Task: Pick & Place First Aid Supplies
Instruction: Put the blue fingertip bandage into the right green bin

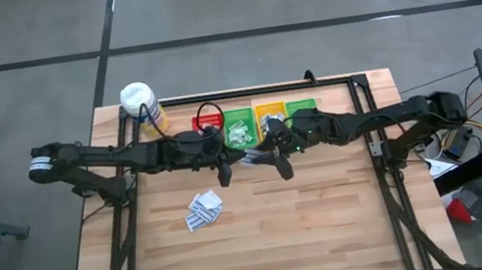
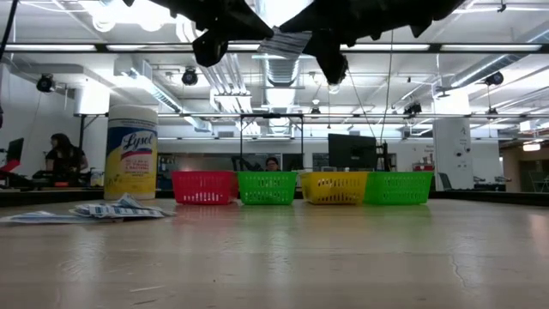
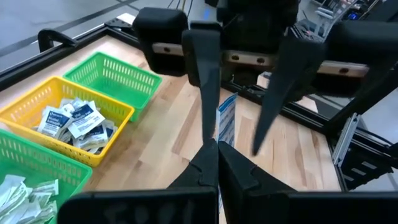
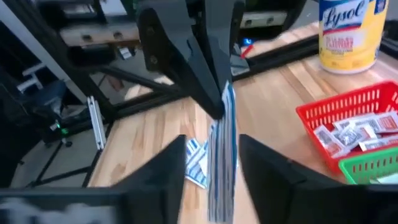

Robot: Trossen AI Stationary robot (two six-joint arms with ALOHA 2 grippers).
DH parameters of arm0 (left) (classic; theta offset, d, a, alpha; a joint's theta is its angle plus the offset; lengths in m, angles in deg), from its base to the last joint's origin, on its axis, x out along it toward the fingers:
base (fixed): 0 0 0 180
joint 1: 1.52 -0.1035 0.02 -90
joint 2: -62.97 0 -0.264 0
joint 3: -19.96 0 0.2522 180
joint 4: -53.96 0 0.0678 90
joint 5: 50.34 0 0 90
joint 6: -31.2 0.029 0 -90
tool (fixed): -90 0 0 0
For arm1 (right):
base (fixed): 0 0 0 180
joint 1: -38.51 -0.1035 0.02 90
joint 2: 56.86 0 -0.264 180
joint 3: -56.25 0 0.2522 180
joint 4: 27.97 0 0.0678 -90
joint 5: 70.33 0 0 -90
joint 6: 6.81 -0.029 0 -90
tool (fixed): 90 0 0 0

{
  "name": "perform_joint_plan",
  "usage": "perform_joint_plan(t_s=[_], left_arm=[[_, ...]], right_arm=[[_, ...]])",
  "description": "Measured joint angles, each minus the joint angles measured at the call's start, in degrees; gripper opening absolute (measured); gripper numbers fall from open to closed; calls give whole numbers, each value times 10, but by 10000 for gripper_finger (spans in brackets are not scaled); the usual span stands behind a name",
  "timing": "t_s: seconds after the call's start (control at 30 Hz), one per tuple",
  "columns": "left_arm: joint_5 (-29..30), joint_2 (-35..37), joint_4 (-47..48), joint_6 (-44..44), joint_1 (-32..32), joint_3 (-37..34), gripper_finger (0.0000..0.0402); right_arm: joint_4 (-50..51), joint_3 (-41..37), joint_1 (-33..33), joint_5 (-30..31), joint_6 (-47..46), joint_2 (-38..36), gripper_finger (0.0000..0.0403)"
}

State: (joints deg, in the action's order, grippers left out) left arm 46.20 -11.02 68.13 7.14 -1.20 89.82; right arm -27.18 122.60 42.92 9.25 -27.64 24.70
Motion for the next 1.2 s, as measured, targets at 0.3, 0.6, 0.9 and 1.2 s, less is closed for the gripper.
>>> perform_joint_plan(t_s=[0.3, 0.6, 0.9, 1.2], left_arm=[[0, 0, -16, 0, -2, 0, 0], [2, 0, -19, 0, -4, 0, 0], [27, 0, -14, 2, -5, 0, 0], [32, 8, -15, 32, -11, 6, 73]], right_arm=[[132, 64, 0, 3, 55, 29, 10], [197, 107, 0, 29, 107, 27, 8], [237, 122, 2, 46, 121, 26, 8], [253, 103, 4, 61, 115, 24, 8]])
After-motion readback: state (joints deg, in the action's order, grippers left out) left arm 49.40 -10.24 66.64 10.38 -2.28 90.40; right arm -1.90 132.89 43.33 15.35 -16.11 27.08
